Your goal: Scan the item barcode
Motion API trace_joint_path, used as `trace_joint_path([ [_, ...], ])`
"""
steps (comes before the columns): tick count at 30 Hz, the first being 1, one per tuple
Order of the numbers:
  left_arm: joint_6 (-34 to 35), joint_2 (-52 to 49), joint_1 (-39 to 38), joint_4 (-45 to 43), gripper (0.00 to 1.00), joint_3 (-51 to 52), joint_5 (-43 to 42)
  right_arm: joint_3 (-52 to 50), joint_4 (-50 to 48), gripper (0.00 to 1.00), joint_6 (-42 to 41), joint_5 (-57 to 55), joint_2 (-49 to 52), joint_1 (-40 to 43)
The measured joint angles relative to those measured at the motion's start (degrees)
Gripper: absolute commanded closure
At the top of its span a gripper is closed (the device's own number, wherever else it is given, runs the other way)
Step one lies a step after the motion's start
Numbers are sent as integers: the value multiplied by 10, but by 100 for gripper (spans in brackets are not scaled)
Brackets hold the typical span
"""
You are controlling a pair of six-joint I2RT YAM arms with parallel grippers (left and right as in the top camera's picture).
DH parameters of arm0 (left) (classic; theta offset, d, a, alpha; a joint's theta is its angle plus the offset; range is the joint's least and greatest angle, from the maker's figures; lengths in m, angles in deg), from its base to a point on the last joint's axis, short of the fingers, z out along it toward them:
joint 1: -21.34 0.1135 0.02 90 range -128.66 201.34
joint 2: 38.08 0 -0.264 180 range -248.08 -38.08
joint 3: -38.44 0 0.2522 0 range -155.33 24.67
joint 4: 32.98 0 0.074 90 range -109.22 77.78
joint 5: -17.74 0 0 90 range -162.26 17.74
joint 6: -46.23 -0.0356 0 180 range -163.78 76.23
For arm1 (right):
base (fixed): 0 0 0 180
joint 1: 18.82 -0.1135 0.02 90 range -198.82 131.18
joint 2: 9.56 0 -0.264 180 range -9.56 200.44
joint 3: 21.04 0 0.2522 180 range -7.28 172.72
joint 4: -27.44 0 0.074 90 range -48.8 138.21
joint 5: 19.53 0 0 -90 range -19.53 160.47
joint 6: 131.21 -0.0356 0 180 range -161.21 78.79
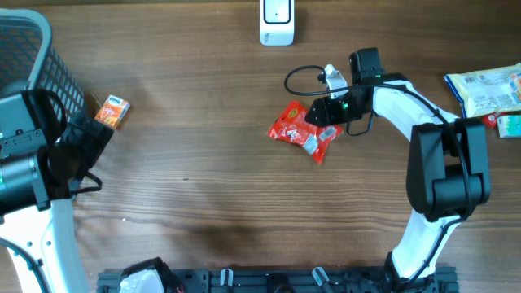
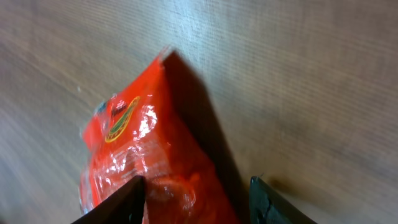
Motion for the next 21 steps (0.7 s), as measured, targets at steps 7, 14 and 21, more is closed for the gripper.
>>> trace_joint_path([
  [7, 0, 0, 0, 0, 0, 0, 0, 0, 107, 36, -20, 8, 0, 0],
  [14, 0, 0, 0, 0, 0, 0, 0, 2, 150, 1, -68, 29, -2, 1],
  [21, 0, 0, 0, 0, 0, 0, -2, 3, 161, 2, -52, 68, -4, 0],
])
